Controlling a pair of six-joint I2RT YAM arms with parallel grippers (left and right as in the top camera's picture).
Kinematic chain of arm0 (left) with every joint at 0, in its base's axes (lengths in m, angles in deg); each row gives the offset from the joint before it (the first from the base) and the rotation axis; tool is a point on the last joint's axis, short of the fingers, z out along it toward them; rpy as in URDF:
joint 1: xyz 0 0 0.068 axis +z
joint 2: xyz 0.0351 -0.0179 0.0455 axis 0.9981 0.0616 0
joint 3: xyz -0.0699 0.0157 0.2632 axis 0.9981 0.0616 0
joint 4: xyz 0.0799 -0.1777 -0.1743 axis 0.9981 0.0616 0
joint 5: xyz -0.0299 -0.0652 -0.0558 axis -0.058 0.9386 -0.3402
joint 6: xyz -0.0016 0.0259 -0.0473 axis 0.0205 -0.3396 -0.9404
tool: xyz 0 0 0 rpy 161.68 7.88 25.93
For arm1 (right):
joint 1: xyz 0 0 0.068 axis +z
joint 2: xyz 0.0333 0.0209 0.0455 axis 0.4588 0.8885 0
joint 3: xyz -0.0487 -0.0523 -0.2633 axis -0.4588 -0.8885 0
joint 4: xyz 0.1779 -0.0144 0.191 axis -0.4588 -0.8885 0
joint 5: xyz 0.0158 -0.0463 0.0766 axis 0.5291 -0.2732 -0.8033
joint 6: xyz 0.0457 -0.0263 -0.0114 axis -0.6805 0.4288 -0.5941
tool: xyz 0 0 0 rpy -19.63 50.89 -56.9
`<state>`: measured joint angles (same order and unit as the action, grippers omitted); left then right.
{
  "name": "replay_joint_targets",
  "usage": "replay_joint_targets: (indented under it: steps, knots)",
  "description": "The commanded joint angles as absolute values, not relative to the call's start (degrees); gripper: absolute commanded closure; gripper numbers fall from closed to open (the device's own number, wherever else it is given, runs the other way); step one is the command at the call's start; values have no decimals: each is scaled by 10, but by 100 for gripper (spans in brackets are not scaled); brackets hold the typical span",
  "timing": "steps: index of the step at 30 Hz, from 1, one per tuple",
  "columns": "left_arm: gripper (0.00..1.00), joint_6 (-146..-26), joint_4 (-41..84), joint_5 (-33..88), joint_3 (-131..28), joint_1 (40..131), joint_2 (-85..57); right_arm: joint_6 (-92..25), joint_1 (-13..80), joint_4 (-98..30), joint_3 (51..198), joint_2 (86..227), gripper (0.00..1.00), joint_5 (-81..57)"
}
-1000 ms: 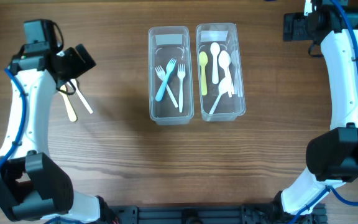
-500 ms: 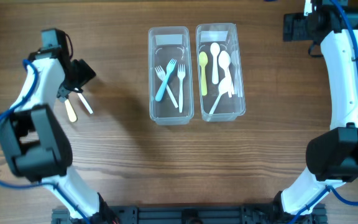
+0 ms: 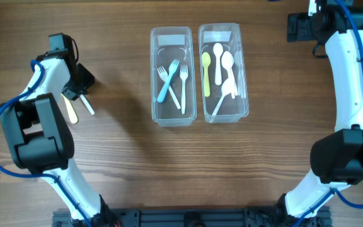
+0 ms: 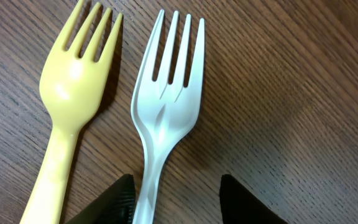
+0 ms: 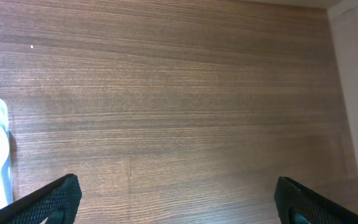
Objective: Pack container
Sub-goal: 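Lower the left gripper onto the next white fork and grasp it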
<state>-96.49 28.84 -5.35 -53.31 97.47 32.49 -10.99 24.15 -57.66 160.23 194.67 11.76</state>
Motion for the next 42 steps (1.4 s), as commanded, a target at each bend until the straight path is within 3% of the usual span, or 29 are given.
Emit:
replay_joint_targets:
  steps: [1, 7, 19, 22, 25, 27, 36, 42]
  knots:
    - [51, -970, 286, -62, -533, 979, 332, -107, 242, -575, 1609, 1950, 0, 127]
    - [45, -970, 282, -87, -532, 979, 334, -107, 242, -575, 1609, 1950, 0, 127]
    - [43, -968, 276, -85, -532, 979, 357, -107, 242, -575, 1609, 1950, 0, 127]
    - [56, -966, 277, -85, -532, 979, 357, -107, 242, -575, 1609, 1950, 0, 127]
    - [84, -966, 277, -85, -532, 979, 356, -107, 242, -575, 1609, 1950, 0, 127]
    - [90, -966, 282, -85, -532, 979, 356, -107, 242, -575, 1609, 1950, 0, 127]
    - [91, -966, 288, -75, -544, 978, 292, -107, 242, -575, 1609, 1950, 0, 127]
    - [84, -966, 277, 36, -564, 970, 184, -107, 242, -575, 1609, 1950, 0, 127]
